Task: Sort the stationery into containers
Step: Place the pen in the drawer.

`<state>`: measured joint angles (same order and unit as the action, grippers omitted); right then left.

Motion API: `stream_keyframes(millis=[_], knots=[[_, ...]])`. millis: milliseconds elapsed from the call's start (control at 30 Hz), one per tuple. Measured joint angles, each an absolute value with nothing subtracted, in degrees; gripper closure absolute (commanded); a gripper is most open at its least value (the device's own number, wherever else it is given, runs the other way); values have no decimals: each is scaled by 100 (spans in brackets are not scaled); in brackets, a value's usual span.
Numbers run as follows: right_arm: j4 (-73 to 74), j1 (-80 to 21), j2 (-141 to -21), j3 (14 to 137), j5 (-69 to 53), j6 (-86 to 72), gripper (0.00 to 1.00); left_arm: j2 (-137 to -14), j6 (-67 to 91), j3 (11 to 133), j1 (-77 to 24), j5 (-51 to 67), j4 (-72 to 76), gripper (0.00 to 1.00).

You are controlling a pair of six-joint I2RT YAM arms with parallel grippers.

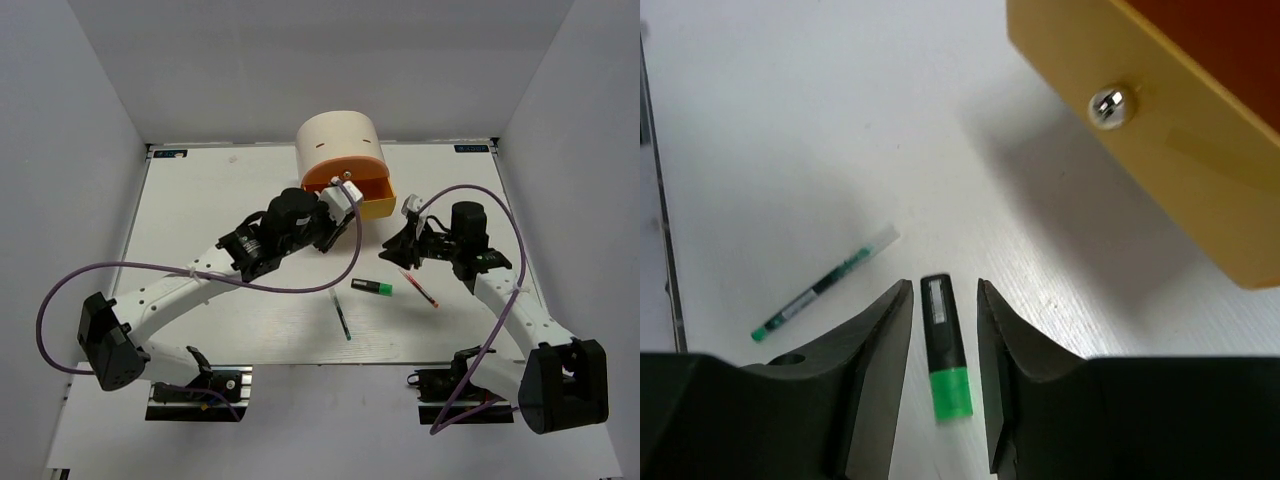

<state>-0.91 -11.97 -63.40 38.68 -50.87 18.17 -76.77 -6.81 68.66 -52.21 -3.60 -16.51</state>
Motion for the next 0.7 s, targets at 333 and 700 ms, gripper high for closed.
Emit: stream_keyframes(millis=[333, 700], knots=[[757, -1197, -6208, 3640, -5207, 3295, 62, -8943, -2073, 7942, -4622, -336, -937, 85], [711, -1197, -6134, 3566, -5135, 3470, 41, -9874, -2849, 8447, -4099, -21, -847, 69]])
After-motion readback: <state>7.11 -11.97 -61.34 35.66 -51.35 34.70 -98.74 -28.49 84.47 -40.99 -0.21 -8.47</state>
